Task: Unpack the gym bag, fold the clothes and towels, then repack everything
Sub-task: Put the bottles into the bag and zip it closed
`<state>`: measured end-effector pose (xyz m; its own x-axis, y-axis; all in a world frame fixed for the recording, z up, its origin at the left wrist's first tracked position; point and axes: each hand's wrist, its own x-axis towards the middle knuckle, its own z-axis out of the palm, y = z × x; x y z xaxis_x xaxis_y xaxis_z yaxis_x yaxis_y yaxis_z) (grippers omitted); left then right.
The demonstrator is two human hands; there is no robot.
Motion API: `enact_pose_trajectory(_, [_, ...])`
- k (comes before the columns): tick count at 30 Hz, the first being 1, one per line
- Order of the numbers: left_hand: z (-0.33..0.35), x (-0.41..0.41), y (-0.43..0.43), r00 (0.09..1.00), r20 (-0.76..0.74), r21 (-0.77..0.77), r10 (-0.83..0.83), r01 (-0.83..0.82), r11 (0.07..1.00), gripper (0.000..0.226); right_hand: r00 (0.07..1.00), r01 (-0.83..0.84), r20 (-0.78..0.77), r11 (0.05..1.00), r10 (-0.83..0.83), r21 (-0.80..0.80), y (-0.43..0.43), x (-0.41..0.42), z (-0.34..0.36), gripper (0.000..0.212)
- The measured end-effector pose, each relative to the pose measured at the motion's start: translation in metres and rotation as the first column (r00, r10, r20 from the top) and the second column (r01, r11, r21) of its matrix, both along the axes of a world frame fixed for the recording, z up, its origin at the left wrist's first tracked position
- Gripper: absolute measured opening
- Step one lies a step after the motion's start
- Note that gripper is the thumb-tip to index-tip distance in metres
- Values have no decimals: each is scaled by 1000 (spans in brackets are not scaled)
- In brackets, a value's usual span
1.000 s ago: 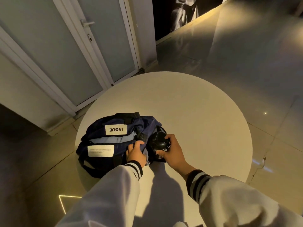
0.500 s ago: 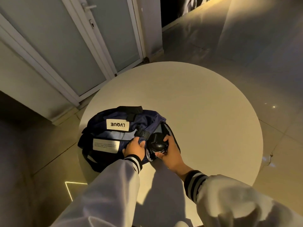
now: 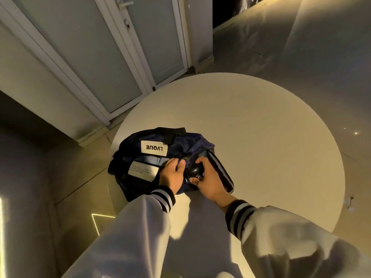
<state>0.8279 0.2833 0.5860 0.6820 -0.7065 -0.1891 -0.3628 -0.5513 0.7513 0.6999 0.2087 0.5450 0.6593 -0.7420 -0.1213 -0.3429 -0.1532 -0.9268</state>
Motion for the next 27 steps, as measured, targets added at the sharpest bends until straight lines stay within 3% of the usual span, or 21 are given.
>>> enact_pose_trajectory(3, [8, 1, 2, 998, -66, 10, 13, -12, 1000, 28, 1000, 22, -8, 999, -22, -24, 0, 9, -4, 53])
enact_pose_trajectory(8, [11, 0, 3, 997, -54, -4, -51, 51, 999, 32, 997, 68, -27, 998, -68, 1, -1, 25, -7, 45])
enact_pose_trajectory(13, [10, 3, 0, 995, -101, 5, -12, 13, 1000, 24, 998, 44, -39, 994, -41, 103, 2, 25, -13, 76])
enact_pose_trajectory(17, [4, 6, -7, 991, -134, 7, 11, -10, 1000, 23, 998, 4, -63, 994, 3, 106, 3, 17, -12, 57])
enact_pose_trajectory(20, [2, 9, -10, 992, -123, 25, -5, 8, 1000, 22, 996, -30, -80, 997, 36, 75, 3, 20, -16, 59])
enact_pose_trajectory(24, [-7, 11, -10, 993, -106, 87, -48, 57, 995, 10, 997, 12, -73, 983, 2, 184, -3, 17, -28, 56])
enact_pose_trajectory(27, [-14, 8, -12, 993, -79, 165, -86, 98, 981, 59, 998, 68, -25, 945, -64, 320, 0, 6, -24, 55])
